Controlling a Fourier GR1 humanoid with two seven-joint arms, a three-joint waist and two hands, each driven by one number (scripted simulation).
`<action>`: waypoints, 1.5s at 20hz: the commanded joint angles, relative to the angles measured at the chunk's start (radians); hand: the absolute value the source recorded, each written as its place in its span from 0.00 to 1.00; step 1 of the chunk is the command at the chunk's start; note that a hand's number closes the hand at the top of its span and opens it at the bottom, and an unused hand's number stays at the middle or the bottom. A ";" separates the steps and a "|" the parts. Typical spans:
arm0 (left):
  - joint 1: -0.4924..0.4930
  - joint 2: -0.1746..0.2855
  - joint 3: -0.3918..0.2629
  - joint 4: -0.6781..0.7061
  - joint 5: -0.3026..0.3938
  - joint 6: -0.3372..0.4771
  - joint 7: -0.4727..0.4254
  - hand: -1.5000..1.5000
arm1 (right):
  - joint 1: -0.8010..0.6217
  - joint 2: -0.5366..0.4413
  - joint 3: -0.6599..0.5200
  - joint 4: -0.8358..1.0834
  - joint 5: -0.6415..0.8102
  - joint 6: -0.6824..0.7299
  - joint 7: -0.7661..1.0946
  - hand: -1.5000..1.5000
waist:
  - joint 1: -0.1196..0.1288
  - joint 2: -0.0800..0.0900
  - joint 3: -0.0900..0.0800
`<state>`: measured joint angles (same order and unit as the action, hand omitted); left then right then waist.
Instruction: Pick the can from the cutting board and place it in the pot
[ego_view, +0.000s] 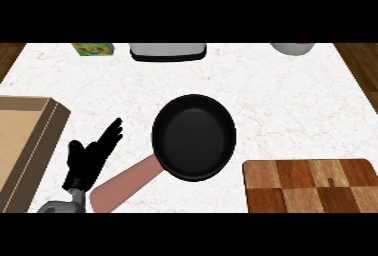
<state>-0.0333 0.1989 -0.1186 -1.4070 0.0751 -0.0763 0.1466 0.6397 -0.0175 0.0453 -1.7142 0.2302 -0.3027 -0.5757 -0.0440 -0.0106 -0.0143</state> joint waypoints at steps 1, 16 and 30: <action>-0.009 0.007 0.001 -0.009 0.001 -0.012 0.005 0.50 | 0.177 0.017 0.133 -0.290 0.136 -0.117 0.126 1.00 | 0.018 0.009 0.009; -0.110 -0.001 0.014 0.051 0.003 -0.040 0.016 0.50 | 0.208 0.018 0.514 -0.728 0.894 -0.098 0.747 1.00 | 0.065 0.028 0.007; -0.086 -0.017 -0.037 0.048 -0.030 -0.057 -0.001 0.50 | -0.355 0.017 0.518 -0.545 1.131 0.310 1.300 1.00 | 0.122 0.036 0.006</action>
<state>-0.1316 0.1798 -0.1481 -1.3744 0.0565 -0.1276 0.1629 0.4454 0.0000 0.5509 -2.3040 1.2856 -0.1149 0.5723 0.0678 0.0243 -0.0087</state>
